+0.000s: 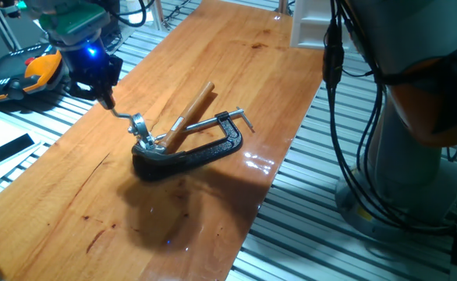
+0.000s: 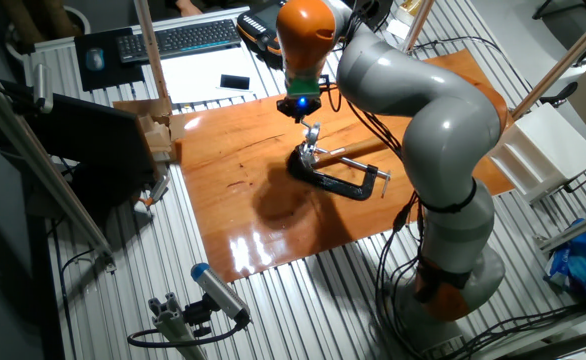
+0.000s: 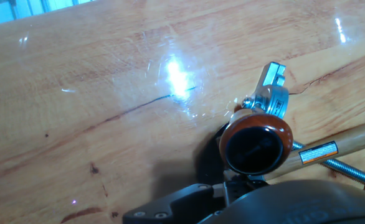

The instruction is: Push down the lever

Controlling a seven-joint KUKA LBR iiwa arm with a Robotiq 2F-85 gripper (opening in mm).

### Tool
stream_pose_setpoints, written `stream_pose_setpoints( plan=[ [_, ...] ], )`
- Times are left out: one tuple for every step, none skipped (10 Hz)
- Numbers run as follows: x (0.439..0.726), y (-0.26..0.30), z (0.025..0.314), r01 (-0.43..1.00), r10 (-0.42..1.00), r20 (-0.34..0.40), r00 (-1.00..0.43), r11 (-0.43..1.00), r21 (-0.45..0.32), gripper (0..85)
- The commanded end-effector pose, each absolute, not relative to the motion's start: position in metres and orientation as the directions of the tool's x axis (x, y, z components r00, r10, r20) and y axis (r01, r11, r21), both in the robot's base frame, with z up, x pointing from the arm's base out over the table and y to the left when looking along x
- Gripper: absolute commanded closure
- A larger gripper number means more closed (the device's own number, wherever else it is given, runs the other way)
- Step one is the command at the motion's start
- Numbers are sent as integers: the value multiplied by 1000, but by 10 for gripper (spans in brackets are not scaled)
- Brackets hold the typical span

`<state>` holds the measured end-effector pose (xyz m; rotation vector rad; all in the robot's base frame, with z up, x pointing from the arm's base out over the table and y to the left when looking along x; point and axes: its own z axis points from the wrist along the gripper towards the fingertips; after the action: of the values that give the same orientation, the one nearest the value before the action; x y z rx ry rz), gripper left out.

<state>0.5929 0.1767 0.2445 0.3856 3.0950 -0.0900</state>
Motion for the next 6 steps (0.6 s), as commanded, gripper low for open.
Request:
stream_pose_setpoints(
  plan=[
    [595, 175, 246, 246, 244, -25, -969, 968, -54, 850],
    [598, 171, 248, 241, 240, -21, -970, 969, -52, 850],
    [601, 169, 249, 240, 239, -21, -971, 970, -52, 850],
    [602, 167, 249, 240, 239, -21, -971, 970, -52, 850],
    [603, 166, 249, 240, 239, -21, -971, 970, -50, 850],
    [604, 166, 249, 248, 248, -18, -969, 968, -37, 850]
  ],
)
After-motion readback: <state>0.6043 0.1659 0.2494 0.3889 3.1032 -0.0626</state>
